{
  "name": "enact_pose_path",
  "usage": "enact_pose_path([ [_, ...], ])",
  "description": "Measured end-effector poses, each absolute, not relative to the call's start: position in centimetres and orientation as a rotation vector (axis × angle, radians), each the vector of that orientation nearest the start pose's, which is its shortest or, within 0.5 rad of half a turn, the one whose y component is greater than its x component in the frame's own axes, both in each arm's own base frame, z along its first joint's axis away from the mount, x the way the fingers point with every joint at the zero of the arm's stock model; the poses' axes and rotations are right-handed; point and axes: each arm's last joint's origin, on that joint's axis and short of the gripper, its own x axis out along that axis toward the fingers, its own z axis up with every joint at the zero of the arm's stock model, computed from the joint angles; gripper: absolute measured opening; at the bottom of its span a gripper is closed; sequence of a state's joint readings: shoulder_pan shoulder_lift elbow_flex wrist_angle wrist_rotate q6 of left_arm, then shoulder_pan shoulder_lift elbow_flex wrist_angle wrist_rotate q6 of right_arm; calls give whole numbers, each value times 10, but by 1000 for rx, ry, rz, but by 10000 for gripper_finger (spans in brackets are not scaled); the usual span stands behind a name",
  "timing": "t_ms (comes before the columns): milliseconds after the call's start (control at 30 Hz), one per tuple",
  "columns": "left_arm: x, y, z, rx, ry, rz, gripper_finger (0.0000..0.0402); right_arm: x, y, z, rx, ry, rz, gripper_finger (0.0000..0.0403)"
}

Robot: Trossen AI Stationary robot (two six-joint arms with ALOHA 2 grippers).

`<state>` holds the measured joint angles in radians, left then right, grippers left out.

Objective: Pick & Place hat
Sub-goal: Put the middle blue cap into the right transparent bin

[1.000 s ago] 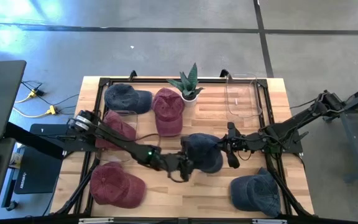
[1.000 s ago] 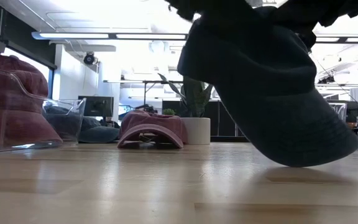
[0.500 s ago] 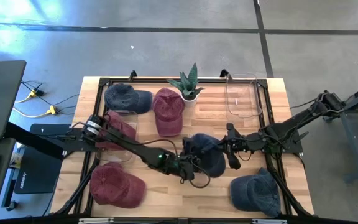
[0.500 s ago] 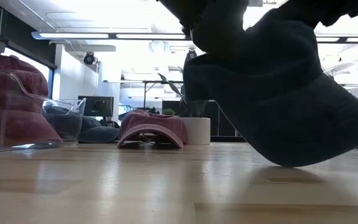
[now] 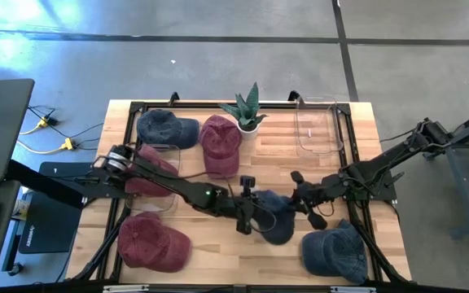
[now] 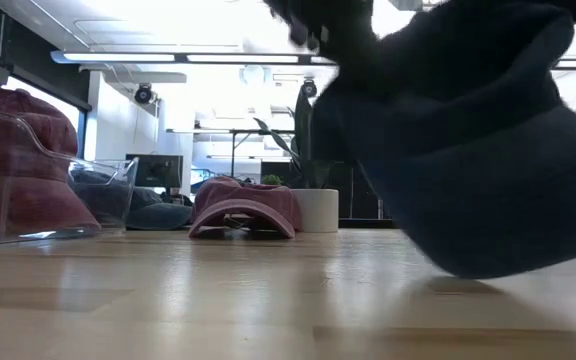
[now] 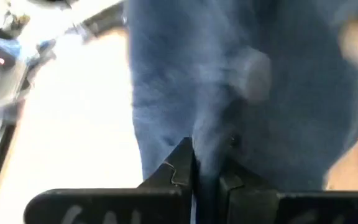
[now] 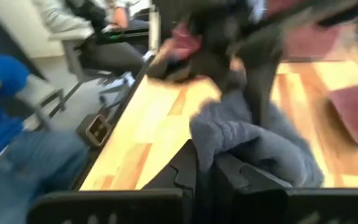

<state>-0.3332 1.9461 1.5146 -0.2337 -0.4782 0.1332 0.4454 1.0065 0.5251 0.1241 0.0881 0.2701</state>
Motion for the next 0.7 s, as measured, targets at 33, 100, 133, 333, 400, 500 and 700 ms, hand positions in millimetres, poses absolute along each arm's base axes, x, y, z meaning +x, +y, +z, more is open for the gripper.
enact_pose_path([
  [33,415,-130,251,373,609,83,24,194,90,233,160,393,321,31],
  [100,405,-131,265,343,609,17,28,194,91,232,144,398,359,55],
  [133,404,-132,273,311,584,-22,28,193,92,233,136,396,379,71],
  [333,384,-130,313,128,515,-335,13,187,90,250,92,346,413,170],
  [400,381,-129,318,59,521,-409,9,186,90,253,45,317,406,197],
  [500,382,-125,317,3,539,-433,7,188,95,252,-30,291,362,220],
  [700,381,-119,312,-19,597,-383,6,194,113,243,-124,264,318,227],
])
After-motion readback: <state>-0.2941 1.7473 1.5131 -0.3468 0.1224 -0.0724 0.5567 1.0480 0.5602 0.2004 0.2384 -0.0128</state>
